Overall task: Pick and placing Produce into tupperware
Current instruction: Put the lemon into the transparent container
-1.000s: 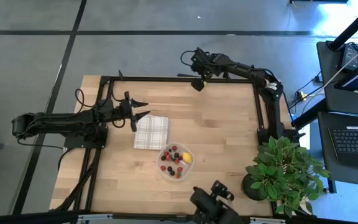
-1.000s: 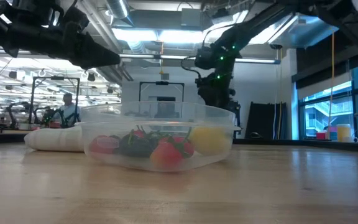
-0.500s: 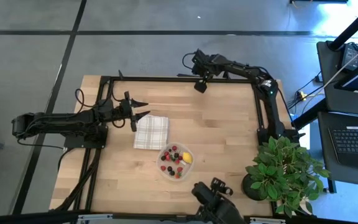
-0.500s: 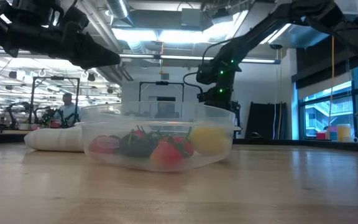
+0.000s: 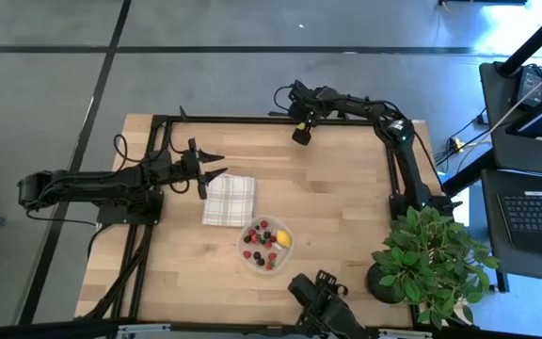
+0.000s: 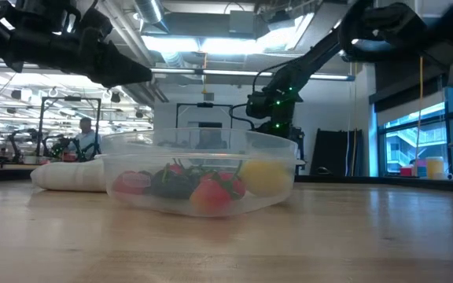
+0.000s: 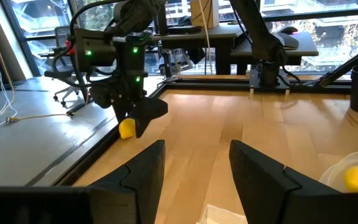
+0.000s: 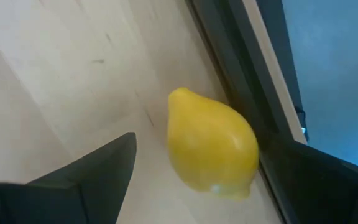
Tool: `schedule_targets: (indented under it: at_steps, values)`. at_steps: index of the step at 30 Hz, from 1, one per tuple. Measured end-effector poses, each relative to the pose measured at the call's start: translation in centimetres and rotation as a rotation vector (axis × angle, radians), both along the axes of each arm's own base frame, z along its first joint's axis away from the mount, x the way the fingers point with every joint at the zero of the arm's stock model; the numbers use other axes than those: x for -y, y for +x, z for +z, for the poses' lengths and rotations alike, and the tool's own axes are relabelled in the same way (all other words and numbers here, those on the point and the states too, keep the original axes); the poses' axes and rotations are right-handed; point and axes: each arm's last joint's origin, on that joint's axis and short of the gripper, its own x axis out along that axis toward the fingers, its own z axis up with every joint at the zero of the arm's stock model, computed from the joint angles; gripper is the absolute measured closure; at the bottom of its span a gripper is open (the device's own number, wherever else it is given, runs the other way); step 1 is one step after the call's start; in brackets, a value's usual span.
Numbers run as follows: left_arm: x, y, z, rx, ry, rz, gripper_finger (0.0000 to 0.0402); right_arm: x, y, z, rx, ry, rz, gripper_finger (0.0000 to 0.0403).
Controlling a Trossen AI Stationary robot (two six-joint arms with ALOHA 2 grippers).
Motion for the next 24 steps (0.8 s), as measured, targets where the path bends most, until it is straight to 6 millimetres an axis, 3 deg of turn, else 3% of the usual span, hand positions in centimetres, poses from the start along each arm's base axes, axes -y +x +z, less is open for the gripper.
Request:
schedule_targets:
  at_steps: [11,24]
  values:
    - [0.00,0.00,0.00,0.000,0.000,0.000,0.0228,0.08,0.06,-0.52,-0.010,0.007,-0.003,0.0047]
    - [0.00,0.00,0.00,0.000,0.000,0.000,0.0228,-0.01,0.04,-0.66,-0.016,0.014,-0.023,0.0119]
